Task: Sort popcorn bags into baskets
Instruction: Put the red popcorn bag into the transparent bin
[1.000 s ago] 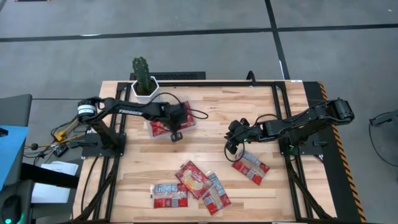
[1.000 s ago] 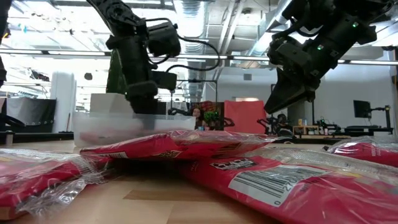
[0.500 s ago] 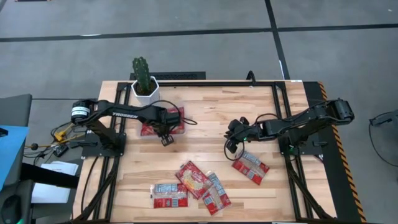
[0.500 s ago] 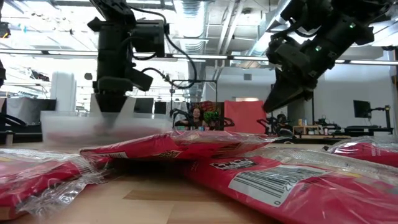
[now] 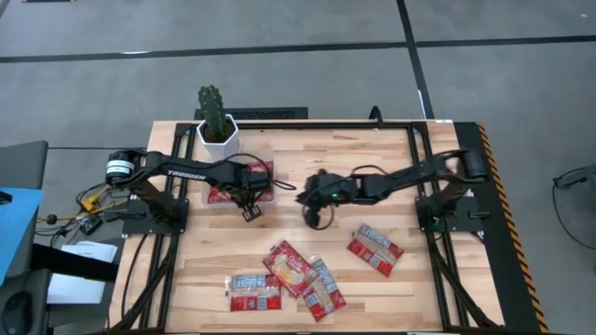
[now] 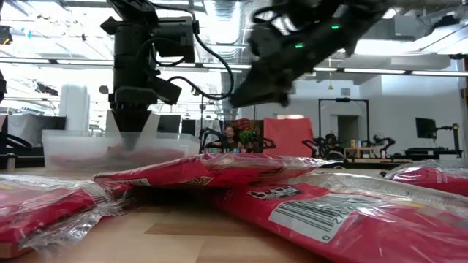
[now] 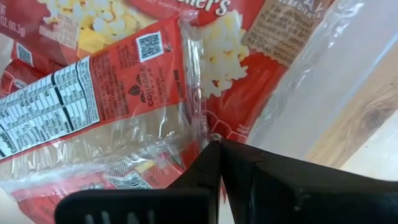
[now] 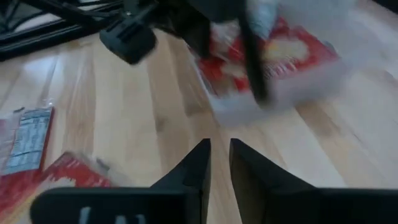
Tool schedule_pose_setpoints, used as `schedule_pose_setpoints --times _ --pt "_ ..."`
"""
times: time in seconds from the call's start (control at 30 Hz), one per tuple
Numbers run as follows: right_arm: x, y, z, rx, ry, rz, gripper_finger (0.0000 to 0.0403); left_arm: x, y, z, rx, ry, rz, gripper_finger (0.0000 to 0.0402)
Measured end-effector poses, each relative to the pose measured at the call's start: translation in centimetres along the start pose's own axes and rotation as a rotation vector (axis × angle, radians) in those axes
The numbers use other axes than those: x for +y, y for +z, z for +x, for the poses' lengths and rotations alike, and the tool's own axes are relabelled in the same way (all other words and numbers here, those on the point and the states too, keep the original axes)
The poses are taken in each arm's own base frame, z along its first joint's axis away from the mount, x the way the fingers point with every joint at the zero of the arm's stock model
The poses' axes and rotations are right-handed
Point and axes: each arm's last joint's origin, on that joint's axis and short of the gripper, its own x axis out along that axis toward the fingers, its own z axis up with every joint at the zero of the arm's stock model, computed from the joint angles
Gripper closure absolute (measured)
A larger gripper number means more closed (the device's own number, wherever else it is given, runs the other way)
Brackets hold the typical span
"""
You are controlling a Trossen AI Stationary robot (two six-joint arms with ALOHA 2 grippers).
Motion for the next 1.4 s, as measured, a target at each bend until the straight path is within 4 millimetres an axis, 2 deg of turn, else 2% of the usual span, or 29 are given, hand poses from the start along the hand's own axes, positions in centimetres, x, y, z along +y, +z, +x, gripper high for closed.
schedule_pose_setpoints --times 0.2,0.37,0.53,0.87,1.07,1.4 --pt "0.6 1.5 4.2 0.000 0.056 -0.092 0.0349 -0.1 0.2 0.0 -0.026 -0.005 -0.004 0.0401" --pt "0.9 2.8 5.8 -0.036 0.067 -0.151 0.0367 -0.2 0.4 0.0 -0.042 -0.017 -0.005 0.0401" --pt "0.4 2.8 7.2 -0.031 0.053 -0.183 0.0386 -0.2 0.3 0.0 -0.036 -0.014 -0.003 0.0401" --pt "-0.2 2.2 7.8 0.008 0.033 -0.220 0.0375 -0.2 0.3 0.0 -0.031 -0.013 0.006 0.0401" --pt "-0.4 2.0 7.8 0.026 0.028 -0.236 0.0386 0.1 0.3 0.0 -0.027 0.009 -0.007 0.0401" --pt "-0.8 2.4 7.9 -0.016 0.000 -0.250 0.0377 0.1 0.3 0.0 -0.029 0.014 -0.011 0.0401"
